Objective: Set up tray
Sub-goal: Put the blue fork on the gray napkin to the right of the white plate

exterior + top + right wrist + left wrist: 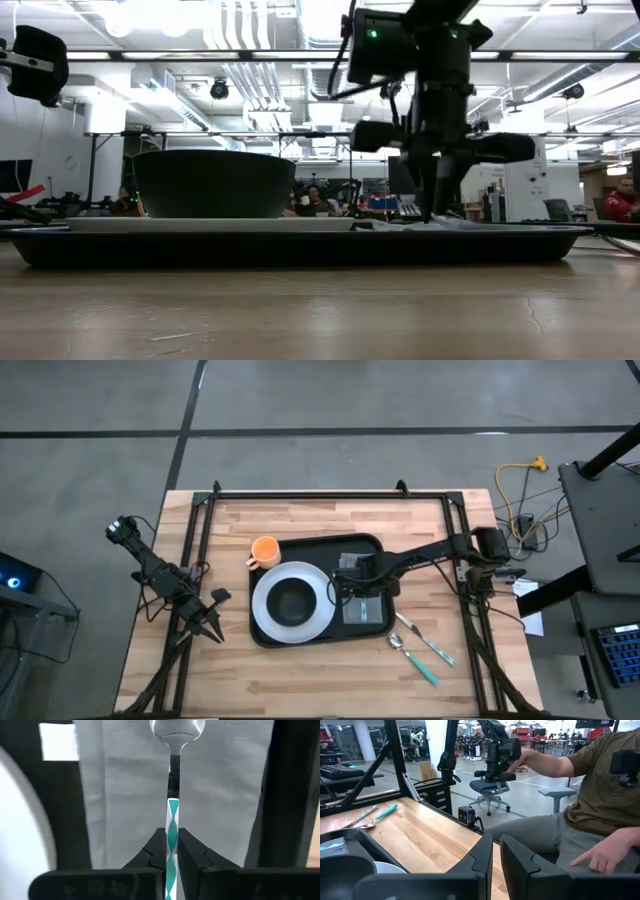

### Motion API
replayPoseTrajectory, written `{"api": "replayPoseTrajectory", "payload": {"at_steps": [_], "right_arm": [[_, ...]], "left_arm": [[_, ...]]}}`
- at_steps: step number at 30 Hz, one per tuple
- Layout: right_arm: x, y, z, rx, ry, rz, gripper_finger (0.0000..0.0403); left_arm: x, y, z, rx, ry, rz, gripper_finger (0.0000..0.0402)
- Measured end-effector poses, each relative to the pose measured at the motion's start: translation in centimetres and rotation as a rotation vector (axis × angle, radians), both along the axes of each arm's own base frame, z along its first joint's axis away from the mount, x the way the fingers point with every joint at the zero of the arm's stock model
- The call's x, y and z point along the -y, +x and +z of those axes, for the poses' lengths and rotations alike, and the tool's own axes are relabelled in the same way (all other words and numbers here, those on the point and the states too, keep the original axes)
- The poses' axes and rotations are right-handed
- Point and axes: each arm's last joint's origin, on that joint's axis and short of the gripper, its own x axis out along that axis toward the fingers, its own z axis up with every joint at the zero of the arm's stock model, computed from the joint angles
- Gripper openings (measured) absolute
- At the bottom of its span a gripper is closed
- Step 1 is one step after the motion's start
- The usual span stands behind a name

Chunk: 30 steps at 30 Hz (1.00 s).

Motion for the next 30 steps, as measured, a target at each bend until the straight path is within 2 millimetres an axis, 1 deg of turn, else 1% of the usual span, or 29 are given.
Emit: {"api": "replayPoseTrajectory", "payload": {"at_steps": [10,18,22,26,30], "right_arm": [[0.5,-0.8,-2.3,0.031,-0.006,-0.015,0.0013],[0.6,-1.2,-3.0,0.045,-0.008,-0.015,0.0014],[0.6,-1.1,-3.0,0.041,-0.008,-0.012,0.0034],[0.6,-0.8,-2.7,0.046,-0.009,0.003,0.0063],[0.6,-0.4,-2.3,0.054,-0.015,0.040,0.0083]], "left_arm": [[0.0,0.0,0.0,0.000,0.000,0.000,0.0018],[0.0,0.0,0.0,0.000,0.000,0.000,0.0018],[0.0,0.0,0.0,0.000,0.000,0.000,0.0018],[0.0,0.0,0.0,0.000,0.000,0.000,0.0018],[0.0,0.0,0.0,0.000,0.000,0.000,0.0018]]}}
